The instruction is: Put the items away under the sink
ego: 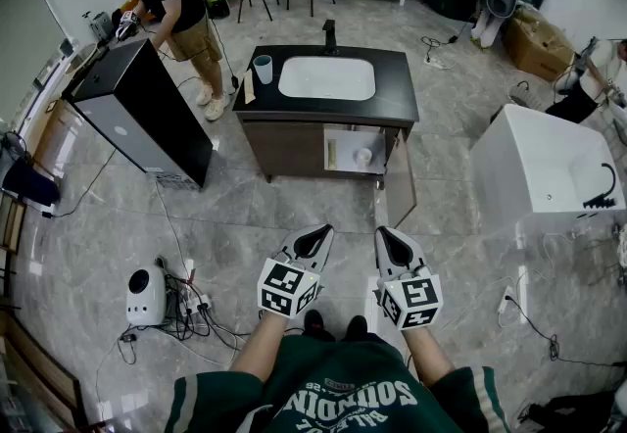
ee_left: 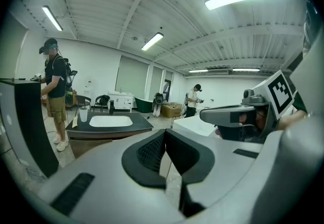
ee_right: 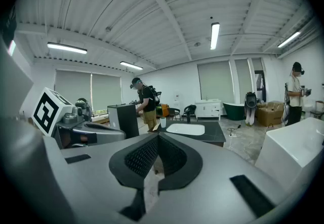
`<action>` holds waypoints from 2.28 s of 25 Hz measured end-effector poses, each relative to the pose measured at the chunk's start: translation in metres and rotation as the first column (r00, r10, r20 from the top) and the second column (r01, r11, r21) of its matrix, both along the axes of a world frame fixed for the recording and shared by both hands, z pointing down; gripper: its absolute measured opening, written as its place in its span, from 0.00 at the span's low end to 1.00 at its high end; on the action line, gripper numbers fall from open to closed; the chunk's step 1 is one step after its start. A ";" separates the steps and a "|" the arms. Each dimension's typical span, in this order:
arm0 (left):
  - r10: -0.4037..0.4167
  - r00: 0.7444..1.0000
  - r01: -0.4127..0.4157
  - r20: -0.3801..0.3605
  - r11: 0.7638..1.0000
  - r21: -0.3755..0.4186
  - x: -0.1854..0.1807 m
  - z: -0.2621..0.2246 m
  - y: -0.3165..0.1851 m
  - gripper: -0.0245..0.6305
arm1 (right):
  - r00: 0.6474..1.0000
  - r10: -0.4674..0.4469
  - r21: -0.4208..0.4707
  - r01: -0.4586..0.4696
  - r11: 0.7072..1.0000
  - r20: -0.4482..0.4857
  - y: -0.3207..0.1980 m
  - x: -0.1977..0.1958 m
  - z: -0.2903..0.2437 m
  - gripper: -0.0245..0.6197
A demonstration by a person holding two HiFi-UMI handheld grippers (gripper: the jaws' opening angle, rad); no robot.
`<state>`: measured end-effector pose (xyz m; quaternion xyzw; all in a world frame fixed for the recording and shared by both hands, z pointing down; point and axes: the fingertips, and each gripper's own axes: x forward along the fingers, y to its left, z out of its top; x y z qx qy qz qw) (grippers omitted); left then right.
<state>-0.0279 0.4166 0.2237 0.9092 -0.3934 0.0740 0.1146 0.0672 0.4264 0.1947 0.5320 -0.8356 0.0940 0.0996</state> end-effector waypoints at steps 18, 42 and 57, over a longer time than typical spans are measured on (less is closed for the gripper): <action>0.008 1.000 -0.008 -0.025 1.000 0.007 -0.060 0.000 -0.012 0.05 | 1.000 -0.018 -0.004 0.018 1.000 -0.007 -0.010 -0.065 0.001 0.10; -0.068 0.997 0.068 -0.022 0.998 -0.009 -0.099 0.032 -0.239 0.05 | 0.997 -0.065 -0.054 0.068 0.996 0.051 -0.239 -0.088 0.041 0.10; -0.194 0.980 0.196 0.032 0.980 -0.044 -0.097 0.053 -0.435 0.05 | 0.987 -0.147 -0.055 0.150 0.987 0.058 -0.456 -0.066 0.042 0.10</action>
